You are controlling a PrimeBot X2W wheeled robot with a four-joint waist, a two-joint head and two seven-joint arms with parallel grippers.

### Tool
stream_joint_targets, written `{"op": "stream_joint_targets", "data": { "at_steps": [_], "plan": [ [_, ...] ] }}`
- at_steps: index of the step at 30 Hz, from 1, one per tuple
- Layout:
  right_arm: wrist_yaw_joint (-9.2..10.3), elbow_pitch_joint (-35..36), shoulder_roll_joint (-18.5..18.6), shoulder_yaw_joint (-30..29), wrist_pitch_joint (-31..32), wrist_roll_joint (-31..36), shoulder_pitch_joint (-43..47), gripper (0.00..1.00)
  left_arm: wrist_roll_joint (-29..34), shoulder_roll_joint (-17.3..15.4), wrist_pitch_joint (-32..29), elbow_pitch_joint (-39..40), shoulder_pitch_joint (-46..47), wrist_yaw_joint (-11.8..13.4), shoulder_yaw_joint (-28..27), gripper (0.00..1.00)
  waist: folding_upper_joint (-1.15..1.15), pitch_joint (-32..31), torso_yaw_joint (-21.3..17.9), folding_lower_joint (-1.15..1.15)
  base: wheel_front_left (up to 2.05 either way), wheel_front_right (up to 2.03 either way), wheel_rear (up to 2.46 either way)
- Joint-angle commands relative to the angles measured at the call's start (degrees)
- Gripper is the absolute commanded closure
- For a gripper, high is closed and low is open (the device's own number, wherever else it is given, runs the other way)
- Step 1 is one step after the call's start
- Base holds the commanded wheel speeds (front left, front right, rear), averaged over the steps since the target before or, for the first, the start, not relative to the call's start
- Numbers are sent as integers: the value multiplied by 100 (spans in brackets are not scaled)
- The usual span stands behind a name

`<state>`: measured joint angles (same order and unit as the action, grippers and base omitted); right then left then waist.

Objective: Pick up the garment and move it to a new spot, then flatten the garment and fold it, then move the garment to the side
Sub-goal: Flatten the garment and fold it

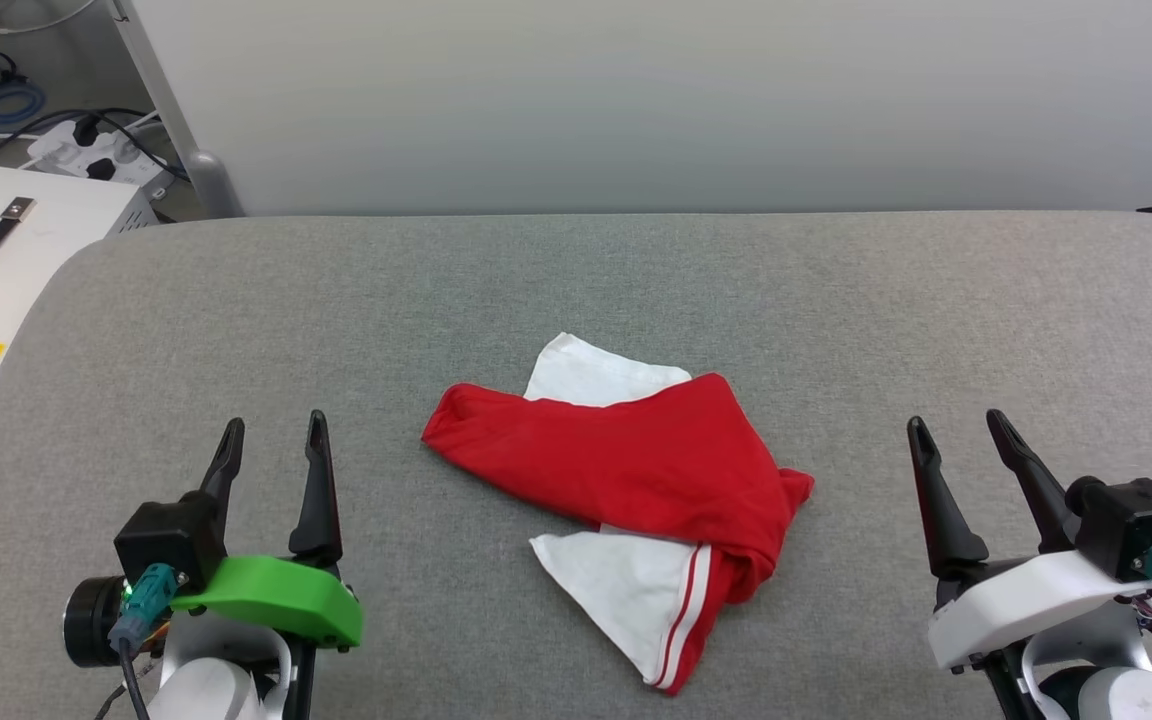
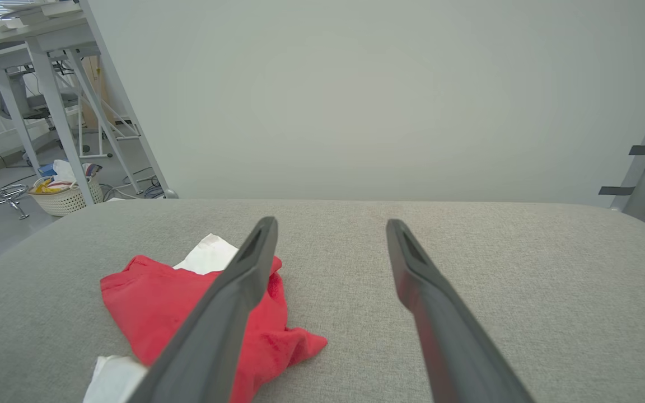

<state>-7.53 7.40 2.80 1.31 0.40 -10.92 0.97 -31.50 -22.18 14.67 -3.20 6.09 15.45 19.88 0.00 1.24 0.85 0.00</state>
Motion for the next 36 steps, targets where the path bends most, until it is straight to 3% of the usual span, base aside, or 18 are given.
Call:
{"op": "stream_joint_targets", "data": {
  "at_steps": [1, 15, 23, 36],
  "plan": [
    [4, -13, 8, -43, 21, -27, 83, 0, 51, -57, 32, 23, -108, 30, -21, 0, 0, -27, 14, 0, 0, 0, 0],
    [4, -197, 8, -318, 391, -243, 123, 0, 32, -111, -44, 114, -151, -51, 121, 0, 0, -6, 58, 0, 0, 0, 0],
    [4, -696, 175, -274, 1990, -691, -444, 0, 106, 77, -26, 188, 177, -85, 226, 0, 0, 395, 416, 0, 0, 0, 0],
    [4, -1158, 1306, 885, 4032, -1466, -2194, 0, 275, 636, 29, 13, 655, -354, 241, 0, 0, 1074, 1243, 0, 0, 0, 0]
  ]
}}
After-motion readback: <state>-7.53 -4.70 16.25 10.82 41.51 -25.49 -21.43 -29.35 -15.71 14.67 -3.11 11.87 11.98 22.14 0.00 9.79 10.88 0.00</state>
